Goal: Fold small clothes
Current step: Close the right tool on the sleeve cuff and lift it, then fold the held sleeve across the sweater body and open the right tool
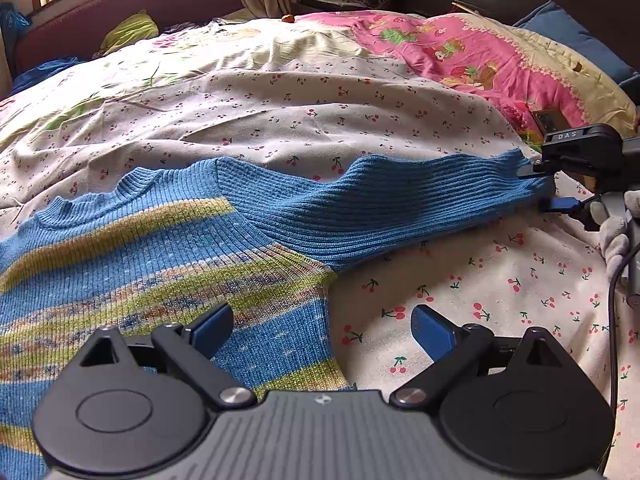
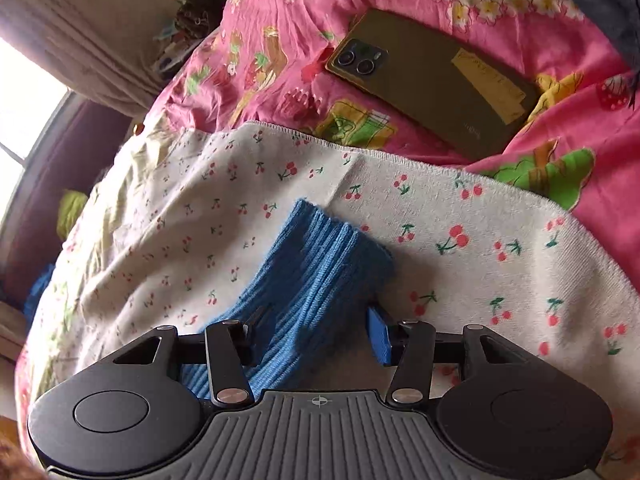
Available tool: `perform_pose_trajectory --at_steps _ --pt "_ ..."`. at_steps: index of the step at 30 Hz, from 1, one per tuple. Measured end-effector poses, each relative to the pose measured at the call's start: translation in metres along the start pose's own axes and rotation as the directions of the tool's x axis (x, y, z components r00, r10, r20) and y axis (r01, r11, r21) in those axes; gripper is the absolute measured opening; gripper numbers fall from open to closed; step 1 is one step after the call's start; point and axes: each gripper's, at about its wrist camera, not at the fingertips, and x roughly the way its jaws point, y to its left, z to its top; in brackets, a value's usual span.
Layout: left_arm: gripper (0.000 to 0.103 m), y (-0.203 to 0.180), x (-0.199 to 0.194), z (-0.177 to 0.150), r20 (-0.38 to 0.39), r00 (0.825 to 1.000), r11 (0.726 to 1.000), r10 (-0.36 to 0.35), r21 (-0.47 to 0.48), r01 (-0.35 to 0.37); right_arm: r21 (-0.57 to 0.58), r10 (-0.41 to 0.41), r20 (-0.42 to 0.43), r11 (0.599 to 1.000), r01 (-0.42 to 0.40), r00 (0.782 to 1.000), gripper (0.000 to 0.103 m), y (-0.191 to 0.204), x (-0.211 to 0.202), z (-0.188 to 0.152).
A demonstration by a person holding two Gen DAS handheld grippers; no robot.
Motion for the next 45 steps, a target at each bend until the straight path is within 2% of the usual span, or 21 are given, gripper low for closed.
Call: perform_pose_trajectory --at_steps 1,2,3,5,8,12,15,16,18,19,21,23,25,27,28,30,32,38,40,42,45 --pt "0.103 0.001 -0.001 0.0 0.002 1.0 1.0 0.002 0.0 -0.002 0.023 0.03 0.003 0.999 -0.03 1.0 0.04 -0.001 0.003 -0.002" --pt "0.103 0.003 -0.002 -0.001 0.004 1.0 1.0 0.004 -0.002 -0.004 0.03 0.048 0.004 0.998 -0.048 0.999 0.02 -0.001 0.004 -0.003" --pt "0.103 0.006 -0.004 -0.002 0.007 1.0 1.0 0.006 -0.006 -0.006 0.038 0.058 -0.001 0.998 -0.058 0.998 0.014 0.001 0.006 -0.005" --pt "0.103 0.014 -0.009 -0.005 0.017 1.0 1.0 0.01 -0.016 -0.01 0.052 0.092 0.003 0.994 -0.092 0.996 0.009 0.005 0.002 -0.008" --pt "0.103 0.031 -0.019 -0.012 0.033 0.999 0.999 0.027 -0.04 -0.025 -0.011 0.161 0.054 0.987 -0.16 0.985 0.008 0.034 -0.021 -0.011" --pt "0.103 0.065 -0.036 -0.027 0.048 0.997 0.994 0.052 -0.097 -0.048 -0.167 0.324 0.059 0.936 -0.31 0.944 0.008 0.108 -0.057 -0.028" --pt "0.103 0.097 -0.054 -0.041 0.066 0.993 0.985 0.093 -0.15 -0.082 -0.353 0.418 0.001 0.85 -0.391 0.908 0.008 0.178 -0.074 -0.068" --pt "0.103 0.109 -0.061 -0.047 0.074 0.991 0.981 0.114 -0.167 -0.1 -0.423 0.443 -0.043 0.804 -0.419 0.895 0.008 0.207 -0.076 -0.092" --pt "0.103 0.133 -0.075 -0.058 0.088 0.983 0.969 0.16 -0.202 -0.139 -0.511 0.466 -0.13 0.725 -0.462 0.875 0.008 0.247 -0.073 -0.134" --pt "0.103 0.144 -0.082 -0.064 0.093 0.979 0.963 0.183 -0.219 -0.16 -0.559 0.466 -0.191 0.672 -0.486 0.864 0.008 0.27 -0.066 -0.165" --pt "0.103 0.167 -0.094 -0.078 0.099 0.968 0.946 0.232 -0.254 -0.201 -0.62 0.442 -0.285 0.592 -0.515 0.851 0.008 0.3 -0.052 -0.217" --pt "0.103 0.186 -0.102 -0.089 0.099 0.958 0.929 0.271 -0.287 -0.233 -0.707 0.392 -0.341 0.492 -0.508 0.854 0.007 0.323 -0.035 -0.275" --pt "0.103 0.201 -0.106 -0.099 0.094 0.95 0.913 0.297 -0.318 -0.254 -0.785 0.311 -0.363 0.405 -0.468 0.878 0.007 0.335 -0.016 -0.328" --pt "0.103 0.215 -0.107 -0.107 0.089 0.949 0.901 0.303 -0.351 -0.255 -0.812 0.239 -0.399 0.355 -0.462 0.885 0.007 0.336 0.001 -0.363" --pt "0.103 0.22 -0.107 -0.11 0.087 0.95 0.896 0.299 -0.367 -0.249 -0.839 0.2 -0.396 0.319 -0.441 0.896 0.007 0.334 0.006 -0.38" --pt "0.103 0.229 -0.105 -0.116 0.084 0.955 0.889 0.283 -0.396 -0.229 -0.872 0.18 -0.368 0.274 -0.405 0.912 0.008 0.328 0.007 -0.396" --pt "0.103 0.235 -0.103 -0.121 0.083 0.96 0.883 0.267 -0.42 -0.209 -0.888 0.182 -0.364 0.227 -0.4 0.913 0.012 0.328 0.003 -0.397" --pt "0.103 0.247 -0.102 -0.127 0.103 0.966 0.869 0.236 -0.468 -0.162 -0.903 0.194 -0.366 0.161 -0.398 0.91 0.015 0.338 -0.002 -0.397" --pt "0.103 0.249 -0.104 -0.129 0.109 0.965 0.866 0.237 -0.474 -0.159 -0.904 0.189 -0.369 0.155 -0.399 0.91 0.015 0.341 -0.001 -0.401" --pt "0.103 0.251 -0.106 -0.131 0.112 0.965 0.862 0.238 -0.482 -0.157 -0.901 0.19 -0.388 0.126 -0.415 0.902 0.016 0.344 -0.001 -0.405" --pt "0.103 0.255 -0.106 -0.134 0.112 0.965 0.852 0.237 -0.501 -0.151 -0.899 0.197 -0.421 0.041 -0.437 0.885 0.018 0.342 -0.009 -0.412"
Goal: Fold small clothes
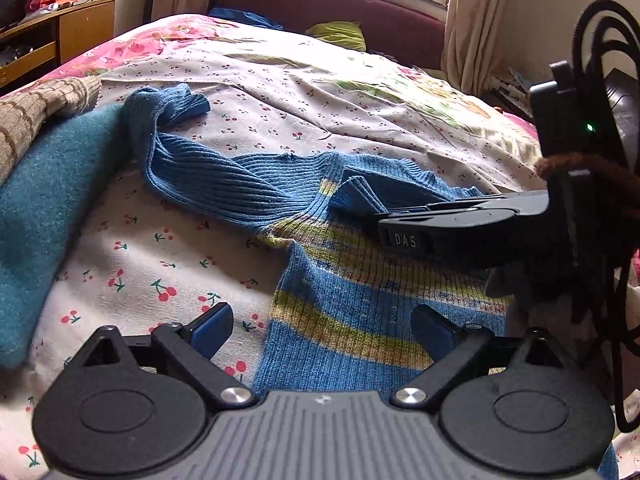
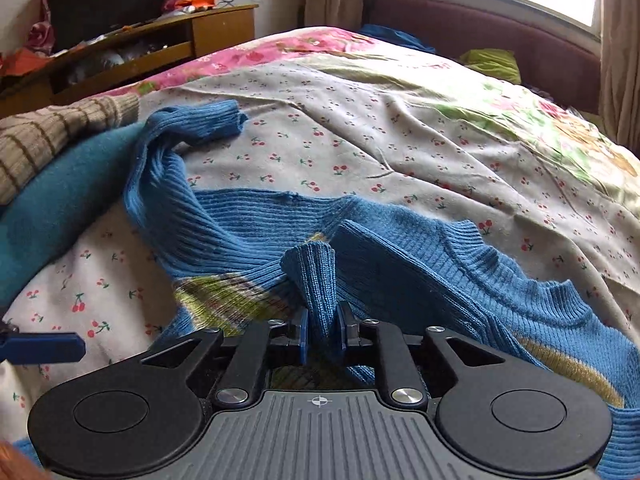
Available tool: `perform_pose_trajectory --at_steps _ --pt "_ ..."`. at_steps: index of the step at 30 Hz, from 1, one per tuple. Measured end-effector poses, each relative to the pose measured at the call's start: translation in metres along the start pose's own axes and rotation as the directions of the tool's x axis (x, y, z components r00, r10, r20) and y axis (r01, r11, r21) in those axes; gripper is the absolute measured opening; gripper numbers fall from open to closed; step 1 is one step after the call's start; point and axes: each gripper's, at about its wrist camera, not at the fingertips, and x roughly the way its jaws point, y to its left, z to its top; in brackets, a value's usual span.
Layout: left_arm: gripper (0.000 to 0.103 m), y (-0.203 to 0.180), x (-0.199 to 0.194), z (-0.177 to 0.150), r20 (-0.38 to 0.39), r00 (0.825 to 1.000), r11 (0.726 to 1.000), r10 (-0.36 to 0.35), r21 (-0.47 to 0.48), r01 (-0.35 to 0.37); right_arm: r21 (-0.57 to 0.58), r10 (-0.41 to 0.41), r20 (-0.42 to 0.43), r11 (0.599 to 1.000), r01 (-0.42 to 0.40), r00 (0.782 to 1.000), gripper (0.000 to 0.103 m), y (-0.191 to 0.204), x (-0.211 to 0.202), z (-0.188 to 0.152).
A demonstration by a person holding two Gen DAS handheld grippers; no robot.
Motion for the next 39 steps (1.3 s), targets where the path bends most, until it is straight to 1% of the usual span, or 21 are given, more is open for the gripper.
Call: perform_pose_trajectory --at_steps 1,3,4,5,7,10,12,14,16,19,21,23,24,25,27,29,31,33,36,37,39 --pt "0.103 0.002 0.0 0.0 0.0 1.0 1.0 -0.001 -0.008 0.001 -0.012 0.028 -0.011 1.0 -0.028 1.0 0.019 0.0 -0.002 -0.002" --pt "0.103 0.004 0.0 0.0 0.001 1.0 1.0 -0.002 -0.017 0.002 0.003 0.078 -0.018 0.997 -0.078 0.997 0.023 -0.005 -0.007 -0.004" --pt "0.103 0.004 0.0 0.0 0.003 1.0 1.0 0.001 -0.017 -0.001 0.026 0.107 -0.017 0.994 -0.107 0.994 0.026 -0.009 -0.01 -0.005" --pt "0.103 0.003 0.0 0.0 0.004 1.0 1.0 0.005 -0.014 -0.005 0.046 0.121 -0.008 0.992 -0.12 0.993 0.032 -0.014 -0.014 -0.005" --pt "0.103 0.0 0.001 0.001 0.006 1.0 1.0 0.014 -0.003 -0.014 0.088 0.122 0.02 0.988 -0.124 0.992 0.034 -0.023 -0.024 -0.005" --pt "0.103 -0.008 0.002 0.006 0.02 0.999 0.999 0.027 0.035 -0.027 0.153 0.104 0.077 0.982 -0.115 0.992 0.034 -0.043 -0.043 -0.007" --pt "0.103 -0.016 0.004 0.015 0.034 0.999 0.998 0.024 0.06 -0.026 0.18 0.059 0.096 0.981 -0.075 0.994 0.034 -0.06 -0.055 -0.01" --pt "0.103 -0.026 0.009 0.026 0.054 0.999 0.997 0.009 0.082 -0.014 0.172 -0.023 0.085 0.985 0.009 0.996 0.034 -0.074 -0.058 -0.013" --pt "0.103 -0.037 0.018 0.036 0.063 0.998 0.995 0.0 0.1 -0.006 0.176 -0.1 0.048 0.98 0.09 0.994 0.034 -0.094 -0.055 -0.023" --pt "0.103 -0.05 0.038 0.049 0.066 0.998 0.995 -0.001 0.104 -0.006 0.216 -0.162 -0.007 0.963 0.159 0.987 0.034 -0.12 -0.047 -0.039" --pt "0.103 -0.056 0.054 0.055 0.068 0.997 0.993 0.03 0.109 -0.037 0.273 -0.186 -0.023 0.944 0.185 0.982 0.034 -0.139 -0.048 -0.054" --pt "0.103 -0.059 0.071 0.057 0.064 0.995 0.989 0.076 0.119 -0.084 0.337 -0.19 -0.014 0.923 0.184 0.982 0.034 -0.153 -0.054 -0.064" --pt "0.103 -0.059 0.079 0.057 0.05 0.993 0.986 0.104 0.127 -0.109 0.358 -0.204 -0.006 0.914 0.192 0.979 0.034 -0.16 -0.059 -0.07" --pt "0.103 -0.057 0.091 0.055 0.018 0.99 0.98 0.141 0.139 -0.142 0.356 -0.224 -0.009 0.91 0.212 0.975 0.034 -0.163 -0.061 -0.072" --pt "0.103 -0.053 0.108 0.05 -0.031 0.984 0.974 0.174 0.15 -0.167 0.333 -0.291 -0.041 0.898 0.287 0.956 0.034 -0.172 -0.061 -0.08" --pt "0.103 -0.051 0.108 0.047 -0.02 0.985 0.973 0.172 0.158 -0.166 0.366 -0.285 -0.044 0.887 0.281 0.958 0.034 -0.184 -0.066 -0.085" --pt "0.103 -0.054 0.103 0.049 -0.014 0.984 0.971 0.177 0.163 -0.173 0.413 -0.272 -0.013 0.875 0.253 0.962 0.034 -0.192 -0.079 -0.089" --pt "0.103 -0.056 0.097 0.052 0.003 0.987 0.975 0.163 0.151 -0.162 0.424 -0.294 0.004 0.866 0.265 0.956 0.034 -0.196 -0.092 -0.093" --pt "0.103 -0.062 0.093 0.057 0.023 0.99 0.977 0.14 0.157 -0.142 0.368 -0.312 -0.001 0.883 0.291 0.95 0.034 -0.195 -0.097 -0.1" --pt "0.103 -0.066 0.095 0.057 0.027 0.99 0.975 0.139 0.17 -0.141 0.332 -0.324 -0.033 0.889 0.316 0.945 0.034 -0.193 -0.092 -0.102" --pt "0.103 -0.073 0.102 0.056 0.022 0.989 0.967 0.149 0.204 -0.151 0.308 -0.352 -0.078 0.882 0.358 0.933 0.034 -0.197 -0.081 -0.108"
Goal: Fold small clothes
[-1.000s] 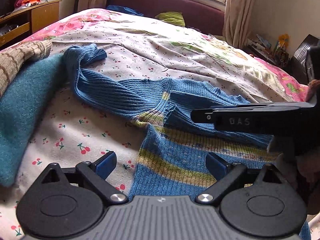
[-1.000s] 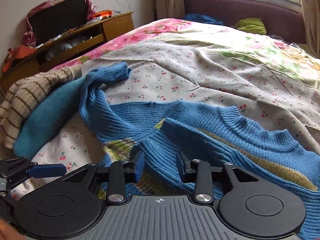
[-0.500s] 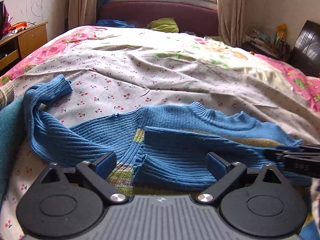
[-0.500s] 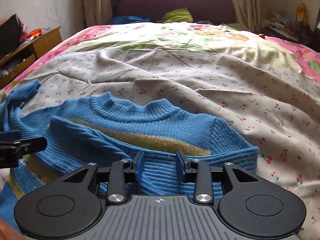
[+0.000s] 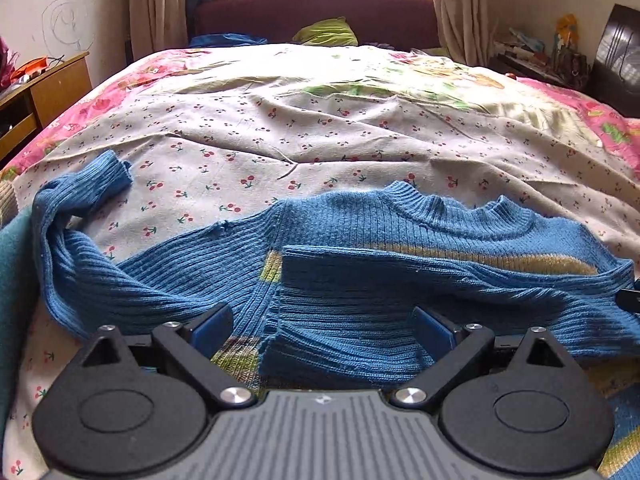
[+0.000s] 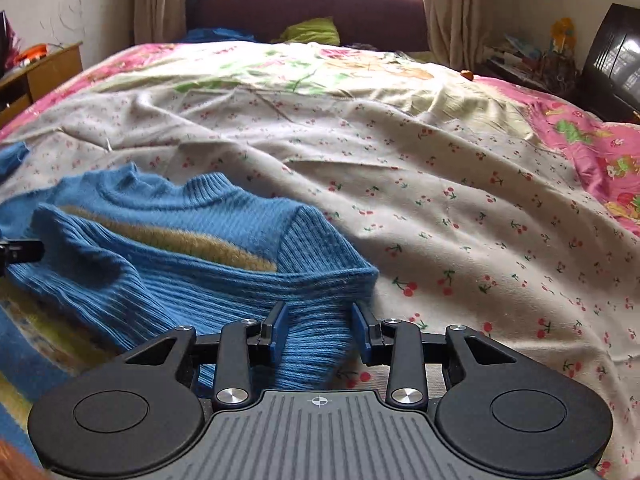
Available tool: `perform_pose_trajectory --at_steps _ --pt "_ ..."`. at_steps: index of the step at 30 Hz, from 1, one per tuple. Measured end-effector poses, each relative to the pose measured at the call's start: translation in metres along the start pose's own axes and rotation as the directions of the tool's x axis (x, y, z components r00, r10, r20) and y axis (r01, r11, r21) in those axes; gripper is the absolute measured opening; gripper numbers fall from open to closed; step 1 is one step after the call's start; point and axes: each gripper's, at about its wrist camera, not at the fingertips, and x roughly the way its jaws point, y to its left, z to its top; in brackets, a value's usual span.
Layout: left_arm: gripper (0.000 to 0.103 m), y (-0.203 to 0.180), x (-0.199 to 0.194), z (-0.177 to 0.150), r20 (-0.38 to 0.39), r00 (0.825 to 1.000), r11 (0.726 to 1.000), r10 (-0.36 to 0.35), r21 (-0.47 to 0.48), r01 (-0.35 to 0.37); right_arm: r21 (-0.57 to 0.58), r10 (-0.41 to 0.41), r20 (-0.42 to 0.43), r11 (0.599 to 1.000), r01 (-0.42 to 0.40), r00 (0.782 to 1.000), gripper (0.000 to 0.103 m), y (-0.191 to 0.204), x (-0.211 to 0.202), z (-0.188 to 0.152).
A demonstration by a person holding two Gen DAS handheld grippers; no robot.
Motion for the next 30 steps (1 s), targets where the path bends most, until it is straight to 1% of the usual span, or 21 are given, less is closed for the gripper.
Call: perform_pose_trajectory --at_steps 1,2,3,4,7,9,12,14,16,17,19,21,22,24,26,28,30 --pt "0.103 -0.003 0.006 -0.001 -0.019 1.0 1.0 0.007 0.014 -0.007 0.015 -0.011 -0.013 1.0 0.011 1.0 0.037 -0.004 0.007 -0.001" --pt "0.103 -0.003 0.01 -0.003 -0.041 0.999 1.0 0.015 0.017 -0.014 0.05 -0.009 -0.023 0.999 0.01 1.0 0.042 -0.01 0.012 -0.002" --pt "0.103 -0.002 0.011 -0.005 -0.048 0.999 1.0 0.017 0.013 -0.016 0.094 -0.005 -0.031 0.996 0.008 1.0 0.045 -0.016 0.014 -0.002" --pt "0.103 0.0 0.009 -0.006 -0.048 0.999 1.0 0.017 0.007 -0.017 0.117 -0.002 -0.033 0.993 0.006 0.999 0.045 -0.019 0.013 0.0" --pt "0.103 0.007 0.0 -0.01 -0.049 0.998 0.999 0.031 -0.006 -0.031 0.092 -0.031 -0.006 0.995 0.032 0.999 0.044 -0.01 0.002 0.004" --pt "0.103 0.014 -0.007 -0.012 -0.047 0.998 0.999 0.035 -0.032 -0.036 0.075 -0.024 0.035 0.997 0.022 0.999 0.044 0.001 -0.012 0.009" --pt "0.103 0.025 -0.015 -0.02 -0.058 0.998 0.997 0.04 -0.061 -0.043 0.045 0.047 0.079 0.998 -0.05 0.996 0.044 0.027 -0.028 0.024" --pt "0.103 0.03 -0.017 -0.028 -0.077 0.996 0.997 0.051 -0.052 -0.055 0.028 0.135 0.084 0.99 -0.138 0.987 0.044 0.051 -0.034 0.04" --pt "0.103 0.037 -0.018 -0.036 -0.097 0.993 0.995 0.065 -0.068 -0.072 0.007 0.224 0.08 0.974 -0.225 0.971 0.044 0.077 -0.035 0.057" --pt "0.103 0.042 -0.021 -0.039 -0.102 0.993 0.993 0.054 -0.098 -0.064 -0.006 0.279 0.076 0.96 -0.279 0.957 0.044 0.095 -0.035 0.068" --pt "0.103 0.052 -0.03 -0.042 -0.085 0.996 0.987 0.021 -0.156 -0.034 -0.021 0.376 0.059 0.927 -0.375 0.925 0.045 0.126 -0.031 0.089" --pt "0.103 0.06 -0.041 -0.042 -0.049 0.999 0.982 0.012 -0.19 -0.021 -0.033 0.486 0.018 0.874 -0.486 0.874 0.045 0.167 -0.021 0.111" --pt "0.103 0.063 -0.046 -0.042 -0.035 0.999 0.98 0.014 -0.198 -0.021 -0.038 0.522 -0.002 0.852 -0.522 0.853 0.045 0.186 -0.015 0.121" --pt "0.103 0.071 -0.056 -0.044 0.004 0.999 0.977 0.033 -0.212 -0.031 -0.05 0.573 -0.042 0.817 -0.574 0.819 0.046 0.22 -0.003 0.135" --pt "0.103 0.076 -0.064 -0.047 0.038 0.997 0.977 0.066 -0.208 -0.057 -0.04 0.604 -0.079 0.793 -0.608 0.793 0.048 0.254 0.013 0.146" --pt "0.103 0.078 -0.068 -0.049 0.065 0.992 0.978 0.105 -0.188 -0.091 -0.006 0.64 -0.117 0.764 -0.645 0.759 0.048 0.28 0.029 0.154" --pt "0.103 0.083 -0.067 -0.048 0.083 0.988 0.978 0.127 -0.179 -0.11 0.05 0.679 -0.143 0.731 -0.68 0.72 0.048 0.304 0.047 0.161"
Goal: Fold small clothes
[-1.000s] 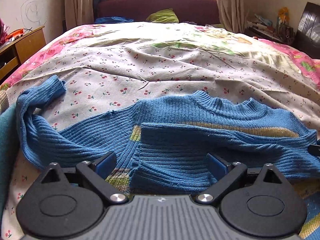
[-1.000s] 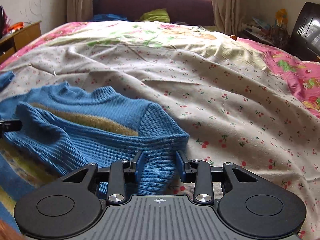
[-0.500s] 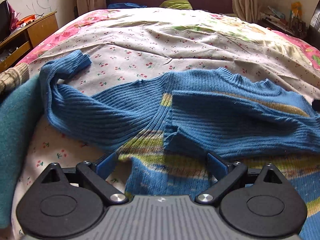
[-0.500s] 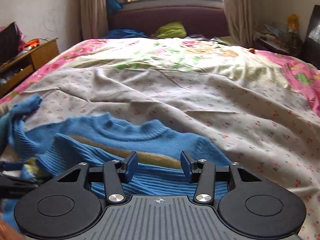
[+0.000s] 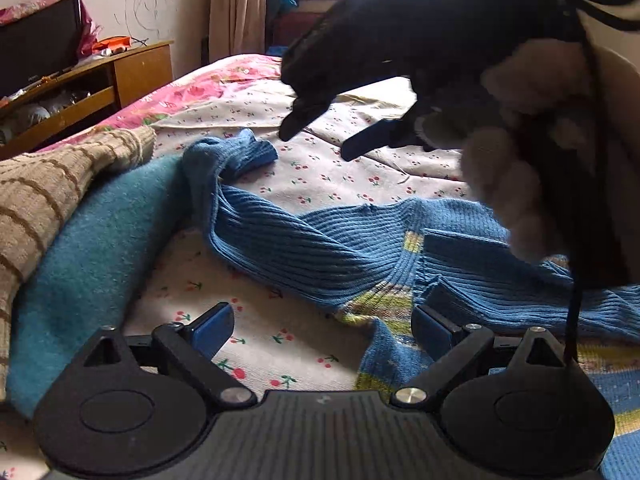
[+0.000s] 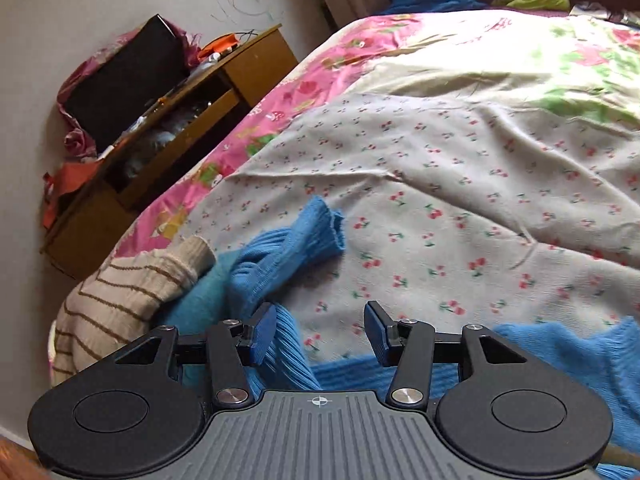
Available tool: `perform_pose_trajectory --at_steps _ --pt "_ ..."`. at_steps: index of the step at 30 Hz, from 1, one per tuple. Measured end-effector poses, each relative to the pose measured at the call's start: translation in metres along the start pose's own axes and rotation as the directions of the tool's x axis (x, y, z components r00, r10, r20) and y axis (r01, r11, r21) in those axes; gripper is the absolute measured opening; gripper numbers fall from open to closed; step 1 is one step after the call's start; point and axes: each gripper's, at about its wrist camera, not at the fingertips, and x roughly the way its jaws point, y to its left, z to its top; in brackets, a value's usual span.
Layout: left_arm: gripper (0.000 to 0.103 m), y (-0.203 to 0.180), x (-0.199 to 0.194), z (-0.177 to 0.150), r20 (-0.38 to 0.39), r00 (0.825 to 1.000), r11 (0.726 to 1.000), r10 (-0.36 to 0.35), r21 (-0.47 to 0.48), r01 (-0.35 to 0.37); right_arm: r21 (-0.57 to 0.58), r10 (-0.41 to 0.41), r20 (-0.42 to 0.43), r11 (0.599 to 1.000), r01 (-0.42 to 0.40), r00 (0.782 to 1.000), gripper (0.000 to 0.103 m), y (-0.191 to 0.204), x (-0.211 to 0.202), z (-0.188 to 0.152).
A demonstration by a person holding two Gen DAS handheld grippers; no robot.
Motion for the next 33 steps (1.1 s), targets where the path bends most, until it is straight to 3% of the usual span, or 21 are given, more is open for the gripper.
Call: perform_pose_trajectory --at_steps 9,10,13,17,24,30,33 --pt "0.103 0.029 0.009 0.001 0.006 1.0 0.997 -0.001 -0.075 0.001 0.227 0.132 -0.059 0.967 -0.115 0.99 0.051 -0.006 0.079 0.019" --pt "0.103 0.03 0.009 0.001 0.008 1.0 0.997 -0.001 -0.08 0.002 0.244 0.135 -0.056 0.963 -0.117 0.989 0.048 -0.006 0.083 0.018" --pt "0.103 0.031 0.011 0.0 0.003 1.0 0.996 -0.005 -0.087 0.005 0.3 0.163 -0.038 0.943 -0.144 0.986 0.023 -0.009 0.088 0.015" --pt "0.103 0.029 0.011 0.0 0.014 1.0 0.997 0.005 -0.082 -0.004 0.332 0.161 0.036 0.929 -0.164 0.986 0.011 -0.013 0.073 0.015" --pt "0.103 0.02 0.008 -0.002 0.048 0.999 0.999 0.01 -0.047 -0.008 0.273 0.124 0.25 0.942 -0.193 0.96 0.008 -0.026 -0.038 0.016" --pt "0.103 0.0 0.0 -0.004 0.102 0.995 0.999 0.004 0.038 -0.008 0.26 -0.052 0.408 0.964 -0.062 0.912 0.008 -0.052 -0.165 -0.034" --pt "0.103 -0.017 0.0 0.001 0.125 0.992 0.995 0.003 0.103 -0.016 0.311 -0.186 0.416 0.949 0.052 0.89 0.008 -0.073 -0.196 -0.07"
